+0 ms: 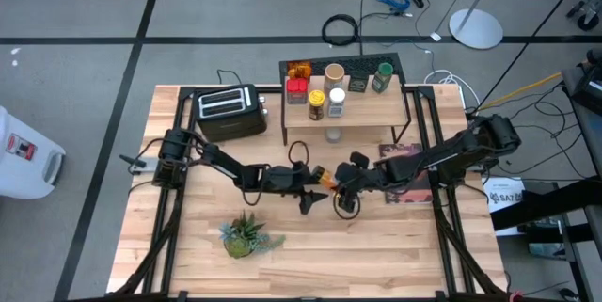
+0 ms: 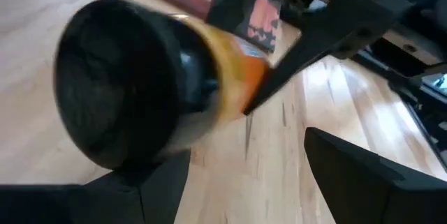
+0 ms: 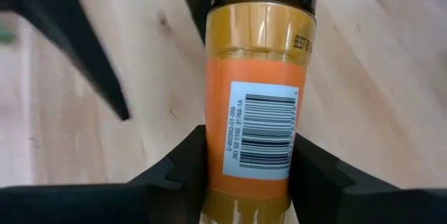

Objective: Shelf spices
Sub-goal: Put the orange seasoning bottle on the shelf

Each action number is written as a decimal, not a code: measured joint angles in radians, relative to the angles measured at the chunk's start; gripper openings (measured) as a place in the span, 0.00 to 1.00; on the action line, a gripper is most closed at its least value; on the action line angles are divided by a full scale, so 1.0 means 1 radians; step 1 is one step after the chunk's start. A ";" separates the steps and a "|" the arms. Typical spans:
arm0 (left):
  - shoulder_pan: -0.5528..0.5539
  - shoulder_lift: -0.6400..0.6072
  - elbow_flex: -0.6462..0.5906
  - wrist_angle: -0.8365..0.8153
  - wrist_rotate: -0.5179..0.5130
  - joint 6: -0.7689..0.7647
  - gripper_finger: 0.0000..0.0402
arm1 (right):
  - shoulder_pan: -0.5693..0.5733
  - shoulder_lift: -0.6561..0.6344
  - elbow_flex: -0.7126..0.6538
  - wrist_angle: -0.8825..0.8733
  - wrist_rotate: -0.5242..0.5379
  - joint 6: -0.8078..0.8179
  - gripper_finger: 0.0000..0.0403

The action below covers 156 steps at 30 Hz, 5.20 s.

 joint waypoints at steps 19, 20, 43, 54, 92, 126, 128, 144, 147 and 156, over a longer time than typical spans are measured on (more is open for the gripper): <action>0.005 -0.002 -0.005 0.385 -0.005 0.234 0.72 | 0.030 -0.332 0.004 -0.013 0.011 -0.106 0.37; 0.004 -0.002 -0.005 0.399 -0.005 0.245 0.72 | 0.030 -0.335 0.004 -0.013 0.012 -0.109 0.37; 0.010 -0.011 -0.070 0.750 0.048 0.393 0.72 | 0.034 -0.360 0.000 0.103 0.007 -0.236 0.37; 0.016 -0.014 0.030 0.669 0.089 0.438 0.72 | 0.038 -0.361 0.000 0.191 0.007 -0.276 0.37; 0.010 -0.207 0.050 0.462 0.169 0.635 0.42 | 0.068 -0.471 -0.001 0.081 0.039 -0.324 0.66; 0.074 -0.407 0.327 -0.575 0.120 0.649 0.42 | -0.007 -0.243 0.902 -0.901 0.031 -0.550 0.67; 0.074 -0.407 0.330 -0.574 0.120 0.649 0.42 | -0.026 -0.182 0.990 -0.978 0.008 -0.553 0.67; 0.074 -0.407 0.330 -0.587 0.103 0.649 0.42 | -0.125 0.150 1.430 -1.337 -0.127 -0.594 0.67; 0.074 -0.406 0.330 -0.596 0.089 0.655 0.42 | -0.140 0.165 1.433 -1.346 -0.142 -0.599 0.67; 0.074 -0.406 0.329 -0.600 0.088 0.656 0.42 | -0.160 0.170 1.433 -1.325 -0.179 -0.604 0.67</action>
